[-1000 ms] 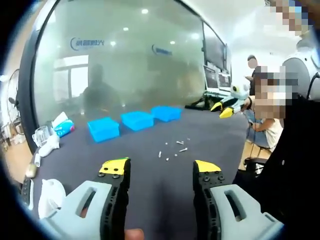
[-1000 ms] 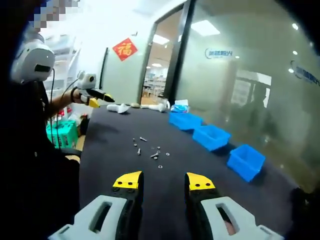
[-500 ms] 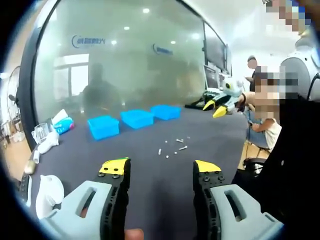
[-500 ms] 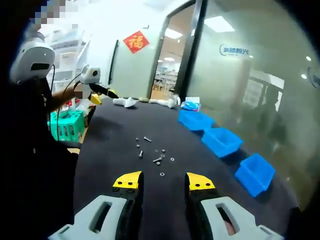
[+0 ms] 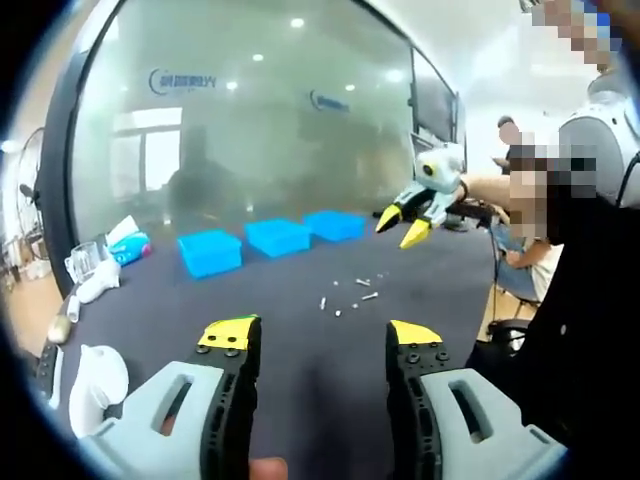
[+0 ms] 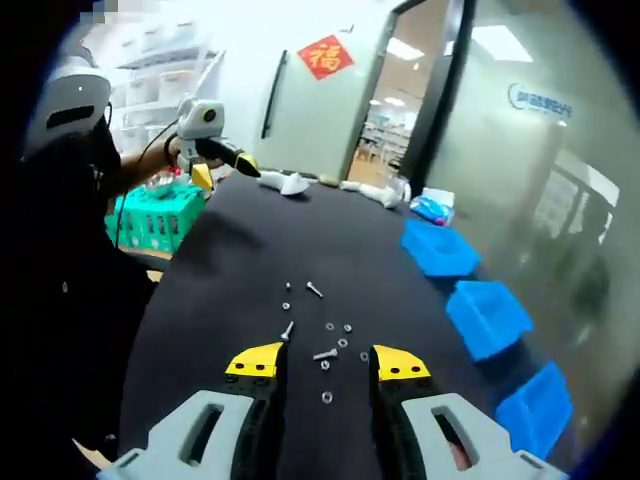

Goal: Sort the screws, nuts, and washers into the corresponding bins

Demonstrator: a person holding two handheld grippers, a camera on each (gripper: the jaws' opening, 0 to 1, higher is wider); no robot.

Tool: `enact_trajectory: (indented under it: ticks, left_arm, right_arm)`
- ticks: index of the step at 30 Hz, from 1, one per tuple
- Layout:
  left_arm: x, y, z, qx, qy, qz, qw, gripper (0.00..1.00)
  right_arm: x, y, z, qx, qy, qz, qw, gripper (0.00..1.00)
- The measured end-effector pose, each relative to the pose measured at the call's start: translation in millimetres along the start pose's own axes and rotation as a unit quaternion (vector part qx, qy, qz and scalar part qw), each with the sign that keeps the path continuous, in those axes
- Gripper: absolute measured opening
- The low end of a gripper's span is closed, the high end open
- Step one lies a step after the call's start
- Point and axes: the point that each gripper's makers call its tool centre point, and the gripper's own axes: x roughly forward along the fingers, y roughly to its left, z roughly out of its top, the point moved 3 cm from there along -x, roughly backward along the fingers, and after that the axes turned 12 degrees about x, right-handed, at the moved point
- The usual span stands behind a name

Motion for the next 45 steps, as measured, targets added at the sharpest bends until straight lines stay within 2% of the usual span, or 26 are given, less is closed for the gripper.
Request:
enact_trajectory:
  ticks: [9,23,33,42,45]
  left_arm:
    - [-4.4,1.4,-4.7,-0.007,-0.001,0.006,1.0,0.49]
    - [-8.8,2.7,-10.3,-0.014,0.0,0.011,0.9999,0.49]
    - [-13.1,5.4,-17.2,-0.021,0.004,0.018,0.9996,0.49]
    - [-13.5,6.6,-17.4,-0.022,0.002,0.018,0.9996,0.49]
    - [-13.2,6.3,-17.3,-0.022,0.002,0.018,0.9996,0.49]
  right_arm:
    - [45.6,3.0,13.2,-0.029,0.033,0.05,0.9978,0.28]
    - [113.8,17.4,16.7,-0.07,0.09,0.112,0.9871,0.26]
    - [135.8,20.6,13.0,-0.07,0.119,0.137,0.9809,0.23]
    - [136.4,22.4,7.1,-0.009,0.14,0.153,0.9783,0.14]
    - [136.7,19.9,7.1,-0.001,0.142,0.146,0.9791,0.07]
